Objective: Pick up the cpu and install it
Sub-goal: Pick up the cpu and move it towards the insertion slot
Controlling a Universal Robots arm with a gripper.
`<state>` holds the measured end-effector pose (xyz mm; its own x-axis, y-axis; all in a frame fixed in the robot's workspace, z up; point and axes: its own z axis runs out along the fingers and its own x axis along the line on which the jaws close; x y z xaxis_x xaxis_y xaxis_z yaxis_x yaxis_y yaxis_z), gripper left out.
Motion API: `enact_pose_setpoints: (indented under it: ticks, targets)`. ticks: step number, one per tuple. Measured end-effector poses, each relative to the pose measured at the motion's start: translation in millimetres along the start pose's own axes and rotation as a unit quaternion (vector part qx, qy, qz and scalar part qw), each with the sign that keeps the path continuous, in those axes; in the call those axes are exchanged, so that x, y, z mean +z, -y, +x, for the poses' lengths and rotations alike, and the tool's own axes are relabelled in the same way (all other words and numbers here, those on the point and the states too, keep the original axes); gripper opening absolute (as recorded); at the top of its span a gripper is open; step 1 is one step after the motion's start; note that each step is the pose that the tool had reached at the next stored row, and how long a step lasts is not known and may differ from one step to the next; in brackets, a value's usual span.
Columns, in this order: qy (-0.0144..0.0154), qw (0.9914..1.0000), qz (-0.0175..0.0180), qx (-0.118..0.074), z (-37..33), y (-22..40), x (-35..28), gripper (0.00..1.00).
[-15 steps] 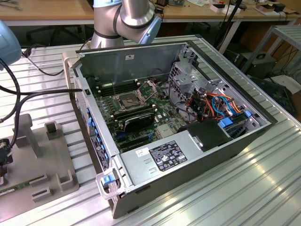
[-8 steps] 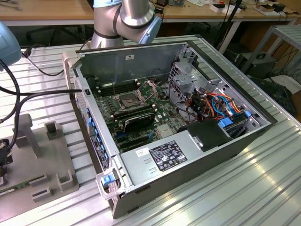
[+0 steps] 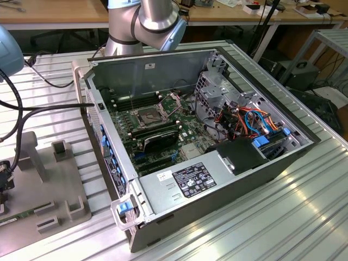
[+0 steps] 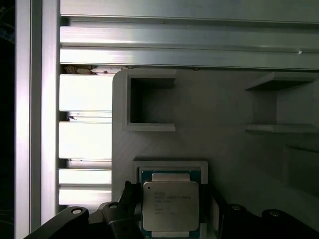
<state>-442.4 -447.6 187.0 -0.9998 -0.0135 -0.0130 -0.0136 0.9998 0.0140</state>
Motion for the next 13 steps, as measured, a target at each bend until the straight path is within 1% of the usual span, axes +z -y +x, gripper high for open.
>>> enact_pose_setpoints:
  ticks: [5, 6, 13]
  targets:
    - [0.0000, 1.00000, 0.0000, 0.000, 0.2, 0.0, 0.0, 0.65]
    - [0.0000, 1.00000, 0.0000, 0.000, 0.3, 0.0, 0.0, 0.58]
    - [0.0000, 1.00000, 0.0000, 0.000, 0.6, 0.0, 0.0, 0.58]
